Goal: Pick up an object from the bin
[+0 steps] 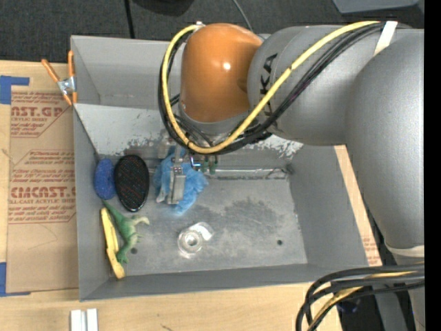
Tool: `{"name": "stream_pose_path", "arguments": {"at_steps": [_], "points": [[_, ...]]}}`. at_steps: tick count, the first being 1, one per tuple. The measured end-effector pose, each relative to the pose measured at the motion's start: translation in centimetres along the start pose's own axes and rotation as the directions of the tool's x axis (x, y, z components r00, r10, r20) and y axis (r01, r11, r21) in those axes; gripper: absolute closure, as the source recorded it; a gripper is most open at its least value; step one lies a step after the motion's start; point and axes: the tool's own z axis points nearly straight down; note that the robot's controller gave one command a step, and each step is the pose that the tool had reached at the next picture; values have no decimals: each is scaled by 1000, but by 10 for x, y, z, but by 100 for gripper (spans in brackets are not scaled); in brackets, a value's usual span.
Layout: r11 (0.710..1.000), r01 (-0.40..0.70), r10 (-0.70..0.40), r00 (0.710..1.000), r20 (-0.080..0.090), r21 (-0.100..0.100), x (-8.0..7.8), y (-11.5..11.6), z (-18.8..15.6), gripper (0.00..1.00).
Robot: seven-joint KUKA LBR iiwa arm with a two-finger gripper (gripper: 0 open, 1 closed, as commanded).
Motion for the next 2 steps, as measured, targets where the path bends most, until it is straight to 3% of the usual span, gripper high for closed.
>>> {"name": "stream_pose_path", "arguments": {"at_steps": [1, 2], "points": [[1000, -1, 1, 1000, 8, -1, -2, -1, -5, 0], [999, -36, 36, 999, 12, -4, 4, -16, 40, 0]]}}
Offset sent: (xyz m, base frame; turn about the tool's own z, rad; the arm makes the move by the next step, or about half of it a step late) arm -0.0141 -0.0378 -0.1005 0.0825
